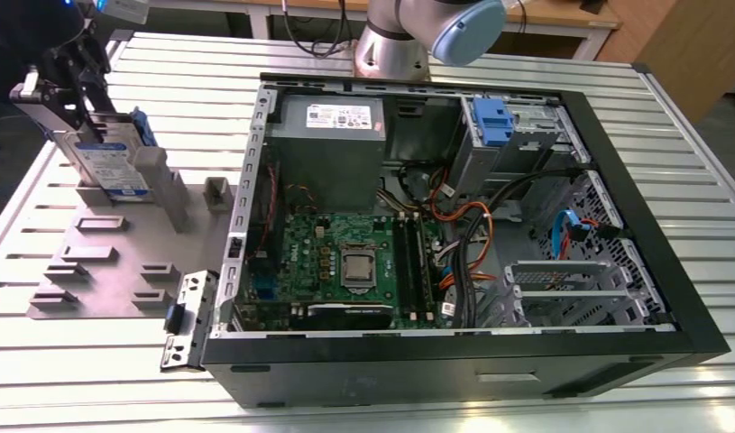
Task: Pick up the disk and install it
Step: 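Pick up the disk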
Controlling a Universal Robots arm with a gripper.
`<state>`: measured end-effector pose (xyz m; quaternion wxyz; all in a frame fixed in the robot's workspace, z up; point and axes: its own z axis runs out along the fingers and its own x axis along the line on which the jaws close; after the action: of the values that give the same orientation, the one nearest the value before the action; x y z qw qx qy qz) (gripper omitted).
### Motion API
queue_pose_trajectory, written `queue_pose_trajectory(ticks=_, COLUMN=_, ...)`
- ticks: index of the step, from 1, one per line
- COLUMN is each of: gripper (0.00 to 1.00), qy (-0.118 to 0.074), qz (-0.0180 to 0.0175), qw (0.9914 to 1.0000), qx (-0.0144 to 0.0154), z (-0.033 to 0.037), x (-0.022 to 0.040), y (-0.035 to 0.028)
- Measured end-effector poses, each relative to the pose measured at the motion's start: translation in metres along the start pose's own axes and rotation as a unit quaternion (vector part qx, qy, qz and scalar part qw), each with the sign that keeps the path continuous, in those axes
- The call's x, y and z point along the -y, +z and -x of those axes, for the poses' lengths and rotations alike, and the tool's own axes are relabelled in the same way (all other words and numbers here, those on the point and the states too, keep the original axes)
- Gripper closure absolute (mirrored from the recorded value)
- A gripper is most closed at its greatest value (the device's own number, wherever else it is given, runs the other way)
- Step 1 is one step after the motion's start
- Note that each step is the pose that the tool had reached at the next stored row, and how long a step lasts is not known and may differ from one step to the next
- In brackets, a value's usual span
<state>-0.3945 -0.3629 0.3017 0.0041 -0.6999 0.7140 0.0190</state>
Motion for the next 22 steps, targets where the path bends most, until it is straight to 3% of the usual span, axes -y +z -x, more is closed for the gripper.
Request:
queue_pose_trajectory(ticks=14, gripper=0.47, qy=0.000, qz=-0.0001, qw=1.00000, qx=0.0000, z=0.0000, x=0.0011, y=0.0001)
queue_pose_trajectory(ticks=16, gripper=0.49, qy=0.000, qz=-0.0001, qw=1.00000, qx=0.0000, z=0.0000, x=0.0011, y=0.0001)
queue_pose_trajectory(ticks=17, gripper=0.55, qy=0.000, qz=0.0000, qw=1.00000, qx=0.0000, z=0.0000, x=0.0012, y=0.0001)
queue_pose_trajectory(ticks=22, gripper=0.55, qy=0.000, qz=0.0000, qw=1.00000, qx=0.0000, z=0.0000, x=0.0013, y=0.0001)
